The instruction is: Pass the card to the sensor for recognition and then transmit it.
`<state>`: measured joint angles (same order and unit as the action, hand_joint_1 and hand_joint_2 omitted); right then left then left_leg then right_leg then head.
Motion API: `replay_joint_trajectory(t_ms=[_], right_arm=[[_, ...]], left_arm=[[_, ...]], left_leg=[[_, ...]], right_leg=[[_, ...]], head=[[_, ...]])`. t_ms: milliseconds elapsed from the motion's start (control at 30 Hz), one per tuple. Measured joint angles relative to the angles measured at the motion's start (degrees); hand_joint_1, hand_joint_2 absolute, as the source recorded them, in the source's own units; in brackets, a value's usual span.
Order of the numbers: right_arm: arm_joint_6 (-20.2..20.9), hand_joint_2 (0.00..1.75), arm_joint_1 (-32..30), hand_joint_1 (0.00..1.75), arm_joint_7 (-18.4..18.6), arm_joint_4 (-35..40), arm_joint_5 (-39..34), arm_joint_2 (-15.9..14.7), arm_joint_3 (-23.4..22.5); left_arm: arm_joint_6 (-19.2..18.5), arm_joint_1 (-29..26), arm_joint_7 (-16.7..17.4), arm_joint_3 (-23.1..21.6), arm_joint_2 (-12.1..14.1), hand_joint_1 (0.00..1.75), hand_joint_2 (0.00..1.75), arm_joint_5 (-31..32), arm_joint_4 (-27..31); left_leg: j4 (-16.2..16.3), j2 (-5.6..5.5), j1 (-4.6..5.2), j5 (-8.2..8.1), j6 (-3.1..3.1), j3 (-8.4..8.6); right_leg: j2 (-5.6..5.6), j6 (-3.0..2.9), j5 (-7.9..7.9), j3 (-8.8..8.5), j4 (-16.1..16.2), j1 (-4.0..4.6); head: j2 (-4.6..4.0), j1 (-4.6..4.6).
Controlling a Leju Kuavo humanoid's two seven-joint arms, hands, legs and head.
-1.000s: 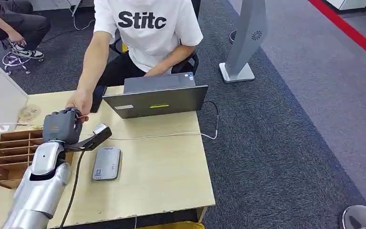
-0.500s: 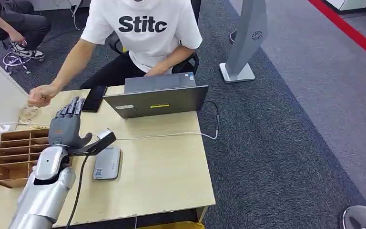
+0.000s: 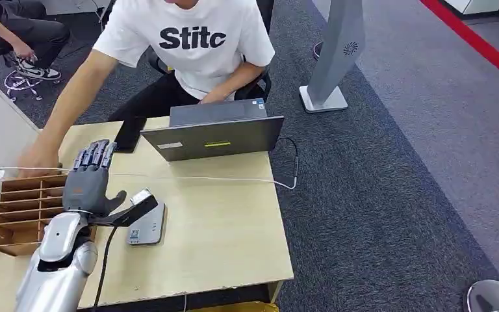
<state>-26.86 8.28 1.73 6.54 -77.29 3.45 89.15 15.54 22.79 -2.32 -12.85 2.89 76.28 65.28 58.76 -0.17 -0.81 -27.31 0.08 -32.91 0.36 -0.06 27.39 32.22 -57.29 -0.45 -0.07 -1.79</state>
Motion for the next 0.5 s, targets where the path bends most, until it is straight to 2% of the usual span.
replay_joint_trajectory(t_ms=[133,233,500], right_arm=[[0.04,1.75,-0.02,0.00,-0.07,0.00,-0.18,0.00,-0.04],[0.02,1.75,-0.06,0.00,-0.26,0.00,-0.55,0.00,-0.28],[-0.15,1.75,-0.42,0.00,-1.05,0.00,-2.25,0.02,-1.70]], left_arm=[[0.02,-1.58,-0.92,-0.02,0.72,0.00,1.75,-0.72,2.87],[0.35,-5.06,-1.14,-0.61,2.21,0.00,1.75,-1.05,9.13],[0.61,-17.13,0.48,-2.80,9.47,0.00,1.75,3.67,28.07]], left_leg=[[0.00,0.03,0.00,0.00,0.00,0.00],[0.00,0.07,0.00,-0.01,0.00,0.00],[-0.04,0.11,-0.01,-0.08,-0.03,-0.03]], right_leg=[[0.02,-0.01,-0.01,0.00,0.00,0.00],[0.06,-0.01,0.00,0.02,-0.01,0.00],[0.08,-0.06,0.12,0.10,-0.01,0.01]], head=[[0.00,0.00],[0.00,0.02],[0.00,0.00]])
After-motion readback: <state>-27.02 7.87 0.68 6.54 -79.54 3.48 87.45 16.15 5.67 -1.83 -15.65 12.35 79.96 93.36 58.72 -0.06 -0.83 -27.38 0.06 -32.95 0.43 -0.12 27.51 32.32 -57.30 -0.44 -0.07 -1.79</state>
